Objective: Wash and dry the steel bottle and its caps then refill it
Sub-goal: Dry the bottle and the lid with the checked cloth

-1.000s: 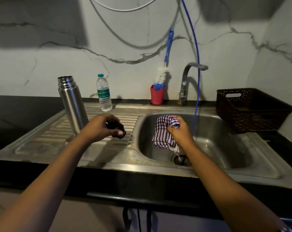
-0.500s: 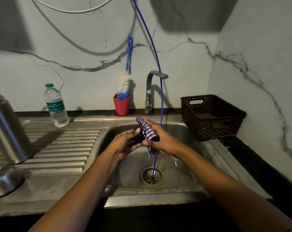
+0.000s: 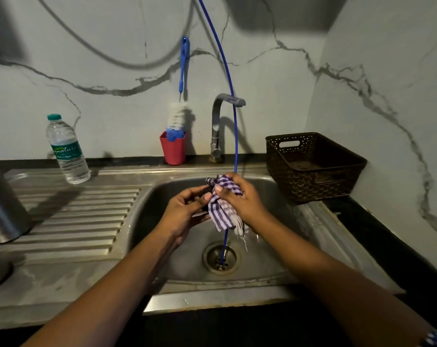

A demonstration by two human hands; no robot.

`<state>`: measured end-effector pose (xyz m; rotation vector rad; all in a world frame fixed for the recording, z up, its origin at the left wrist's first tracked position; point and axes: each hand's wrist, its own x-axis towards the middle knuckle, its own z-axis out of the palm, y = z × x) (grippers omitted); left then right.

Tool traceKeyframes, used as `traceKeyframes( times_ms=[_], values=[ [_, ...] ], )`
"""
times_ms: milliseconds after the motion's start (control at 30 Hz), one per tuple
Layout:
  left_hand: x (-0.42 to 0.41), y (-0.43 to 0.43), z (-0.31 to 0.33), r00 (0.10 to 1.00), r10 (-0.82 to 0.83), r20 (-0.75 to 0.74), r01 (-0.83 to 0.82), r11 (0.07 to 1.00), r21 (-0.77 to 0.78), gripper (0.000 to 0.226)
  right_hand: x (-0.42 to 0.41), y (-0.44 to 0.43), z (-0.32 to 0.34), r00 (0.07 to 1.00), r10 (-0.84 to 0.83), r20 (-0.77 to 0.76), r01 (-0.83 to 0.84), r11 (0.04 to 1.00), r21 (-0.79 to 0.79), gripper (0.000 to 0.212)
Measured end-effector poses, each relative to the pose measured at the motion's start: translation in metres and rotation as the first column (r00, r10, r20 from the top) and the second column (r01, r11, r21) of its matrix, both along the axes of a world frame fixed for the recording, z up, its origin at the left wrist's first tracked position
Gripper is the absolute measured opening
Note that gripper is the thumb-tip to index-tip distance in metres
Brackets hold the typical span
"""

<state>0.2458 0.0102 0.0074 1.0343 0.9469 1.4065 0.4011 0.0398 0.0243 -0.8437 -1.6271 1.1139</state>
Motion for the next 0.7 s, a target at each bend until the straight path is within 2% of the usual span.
traceKeyframes(
  times_ms=[67, 233, 300, 367, 433, 500, 533, 600, 700],
  values=[
    [0.004, -0.003, -0.001, 1.000, 0.019, -0.011, -0.018, 0.997, 0.074, 0.031, -0.001, -0.001, 0.004, 0.997, -0.008, -0.080, 0.001, 0.997, -0.079, 0.018],
    [0.001, -0.003, 0.000, 0.994, 0.077, -0.077, -0.056, 0.969, 0.239, 0.045, -0.002, -0.006, 0.000, 0.997, -0.010, -0.075, 0.001, 0.993, -0.118, 0.022],
    [-0.001, -0.002, 0.003, 0.999, 0.047, 0.003, -0.047, 0.980, 0.193, 0.049, 0.003, -0.008, -0.003, 0.999, 0.030, 0.033, -0.033, 0.996, 0.087, 0.040],
    [-0.005, -0.001, 0.006, 0.997, -0.007, 0.079, 0.001, 0.997, 0.072, 0.042, 0.012, -0.006, -0.005, 0.969, 0.016, 0.246, -0.101, 0.936, 0.338, 0.052],
    [-0.009, -0.002, 0.008, 0.995, -0.064, 0.071, 0.068, 0.996, -0.062, 0.026, 0.014, -0.005, -0.006, 0.900, -0.048, 0.434, -0.191, 0.851, 0.489, 0.051],
    [-0.008, -0.004, 0.009, 0.993, -0.086, 0.077, 0.097, 0.983, -0.153, 0.023, 0.013, -0.003, -0.009, 0.849, -0.168, 0.501, -0.217, 0.753, 0.621, 0.045],
    [-0.006, -0.005, 0.008, 0.993, -0.087, 0.085, 0.099, 0.983, -0.156, 0.024, 0.011, -0.003, -0.011, 0.842, -0.225, 0.489, -0.192, 0.723, 0.663, 0.043],
    [0.001, -0.007, 0.009, 0.994, -0.079, 0.082, 0.086, 0.993, -0.084, 0.025, 0.007, -0.006, -0.012, 0.876, -0.279, 0.394, -0.062, 0.744, 0.665, 0.041],
    [0.007, -0.010, 0.006, 1.000, 0.000, 0.023, -0.003, 0.992, 0.128, 0.031, -0.005, -0.011, -0.008, 0.954, -0.261, 0.148, 0.178, 0.890, 0.421, 0.033]
  ],
)
